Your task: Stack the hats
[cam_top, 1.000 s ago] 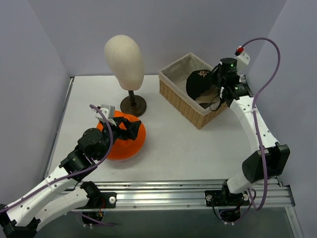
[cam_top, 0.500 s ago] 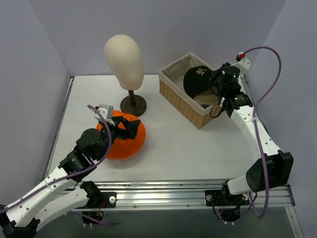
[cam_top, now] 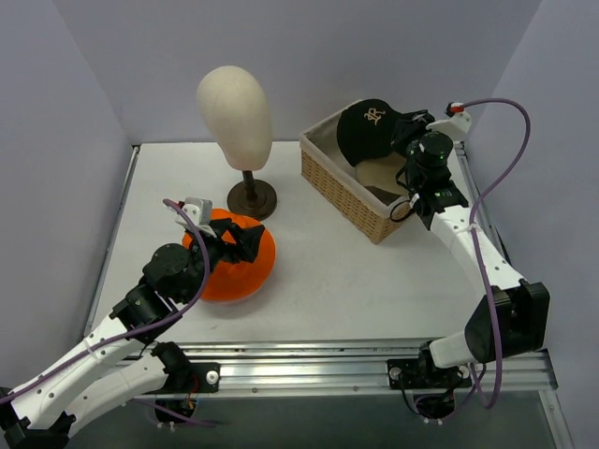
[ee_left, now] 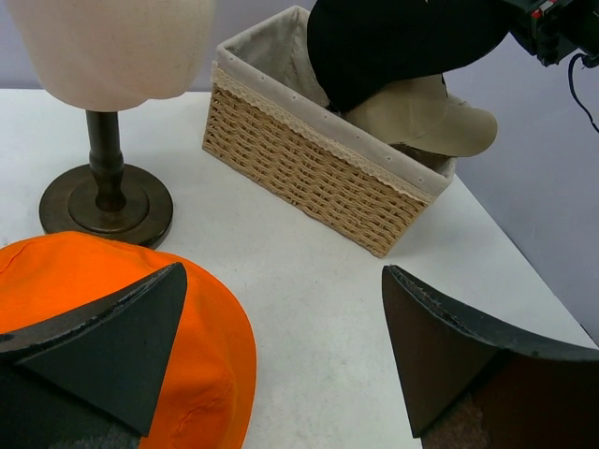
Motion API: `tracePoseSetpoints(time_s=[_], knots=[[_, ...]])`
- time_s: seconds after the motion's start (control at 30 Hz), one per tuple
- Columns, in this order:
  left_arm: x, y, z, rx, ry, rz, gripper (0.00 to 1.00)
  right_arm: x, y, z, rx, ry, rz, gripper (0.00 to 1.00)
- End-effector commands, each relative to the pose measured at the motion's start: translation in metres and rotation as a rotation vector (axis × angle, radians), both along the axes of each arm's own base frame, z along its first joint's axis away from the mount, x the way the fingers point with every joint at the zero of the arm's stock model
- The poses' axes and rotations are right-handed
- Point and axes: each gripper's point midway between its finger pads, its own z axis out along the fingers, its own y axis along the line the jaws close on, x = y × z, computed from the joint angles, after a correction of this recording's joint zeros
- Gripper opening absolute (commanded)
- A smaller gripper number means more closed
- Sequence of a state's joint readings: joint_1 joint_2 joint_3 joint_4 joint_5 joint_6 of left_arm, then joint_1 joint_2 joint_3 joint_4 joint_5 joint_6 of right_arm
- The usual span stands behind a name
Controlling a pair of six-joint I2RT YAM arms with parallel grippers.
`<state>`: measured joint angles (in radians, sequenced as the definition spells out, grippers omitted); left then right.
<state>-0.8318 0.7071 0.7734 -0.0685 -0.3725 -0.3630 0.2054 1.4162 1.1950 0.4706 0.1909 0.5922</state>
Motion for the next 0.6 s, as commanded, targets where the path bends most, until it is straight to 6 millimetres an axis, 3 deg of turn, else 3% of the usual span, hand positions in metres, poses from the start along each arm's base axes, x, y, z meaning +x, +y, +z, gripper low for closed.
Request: tracePoseSetpoints(time_s=[0.0,0.1,0.37,0.57], knots=[[0.001,0.001,0.012,-0.043,-0.034,0.013,0.94,-0.007,0.005,0.078,0.038,-0.233,0.005,0.0],[0.001,0.002,0.011,-0.04,-0.031,0.016,0.94,-0.007,0.007,0.089,0.044,-0.246,0.004,0.0],[0.002,0.002,0.009,-0.037,-0.03,0.021,0.94,0.0,0.017,0.09,0.025,-0.276,0.039,0.0],[0.003,0.001,0.009,-0.033,-0.029,0.019,0.94,0.0,0.025,0.106,0.034,-0.331,0.057,0.0]])
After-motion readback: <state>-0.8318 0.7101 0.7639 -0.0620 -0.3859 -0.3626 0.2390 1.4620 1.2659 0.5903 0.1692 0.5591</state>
